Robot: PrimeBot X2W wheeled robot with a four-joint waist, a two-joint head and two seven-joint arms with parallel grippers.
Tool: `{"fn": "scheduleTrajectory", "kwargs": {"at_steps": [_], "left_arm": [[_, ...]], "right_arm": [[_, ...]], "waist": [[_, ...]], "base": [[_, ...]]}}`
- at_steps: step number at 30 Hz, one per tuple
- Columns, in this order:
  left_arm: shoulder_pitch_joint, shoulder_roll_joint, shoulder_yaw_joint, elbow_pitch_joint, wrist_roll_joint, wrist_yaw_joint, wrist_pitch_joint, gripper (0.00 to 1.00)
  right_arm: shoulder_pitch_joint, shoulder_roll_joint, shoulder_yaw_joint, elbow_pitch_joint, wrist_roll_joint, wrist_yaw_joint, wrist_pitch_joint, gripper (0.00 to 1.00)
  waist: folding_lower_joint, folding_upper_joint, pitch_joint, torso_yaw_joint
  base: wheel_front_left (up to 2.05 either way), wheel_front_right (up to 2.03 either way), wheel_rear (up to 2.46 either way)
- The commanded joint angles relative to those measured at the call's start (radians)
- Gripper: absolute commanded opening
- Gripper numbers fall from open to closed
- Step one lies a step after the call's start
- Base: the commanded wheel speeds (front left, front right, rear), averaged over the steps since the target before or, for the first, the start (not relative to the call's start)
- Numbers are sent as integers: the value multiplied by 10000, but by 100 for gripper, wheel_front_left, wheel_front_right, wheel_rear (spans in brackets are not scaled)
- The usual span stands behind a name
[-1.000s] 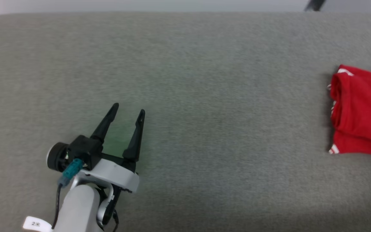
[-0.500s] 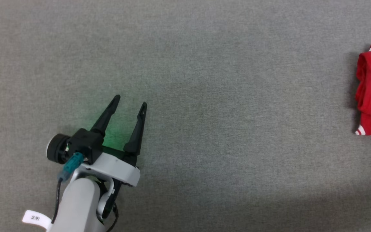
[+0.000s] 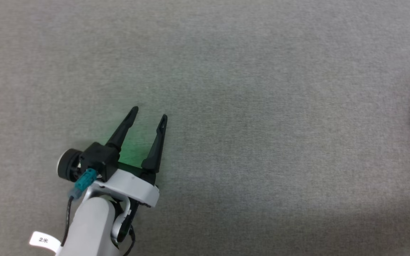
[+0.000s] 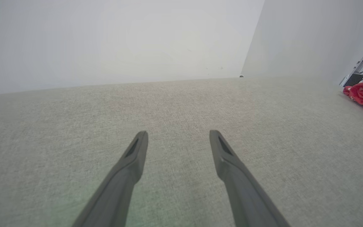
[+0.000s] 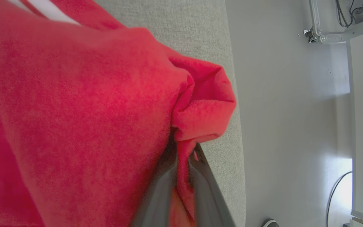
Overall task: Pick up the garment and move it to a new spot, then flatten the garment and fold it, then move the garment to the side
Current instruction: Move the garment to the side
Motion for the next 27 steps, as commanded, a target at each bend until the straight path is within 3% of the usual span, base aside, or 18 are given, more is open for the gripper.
{"fn": "scheduleTrajectory", "kwargs": {"at_steps": [1, 3, 4, 5, 17, 27], "left_arm": [[22, 11, 13, 21, -31, -17, -35, 100], [81, 1, 29, 40, -41, -17, -35, 100], [114, -2, 29, 54, -54, -17, -35, 100], [154, -15, 43, 59, -67, -17, -35, 100], [803, -126, 426, 185, -65, -17, -35, 100], [1747, -305, 903, 208, -85, -17, -35, 100]], "right_arm": [[-80, 67, -100, 112, -60, -17, -68, 10], [-168, 127, -338, 404, -225, -17, -138, 47], [-210, 157, -423, 533, -303, -17, -182, 83], [-249, 195, -497, 638, -385, -17, -220, 100], [-561, 698, -1030, 921, -962, -17, -305, 100], [645, 949, -600, -687, -97, -17, -1568, 100]], "waist": [[0, 0, -100, 148], [0, 0, -196, 249], [0, 0, -257, 290], [0, 0, -328, 322], [0, 0, -1680, 87], [0, 0, -3244, -115]], "base": [[0, 0, 0], [0, 0, 0], [0, 0, 0], [0, 0, 0], [0, 0, 0], [0, 0, 0]]}}
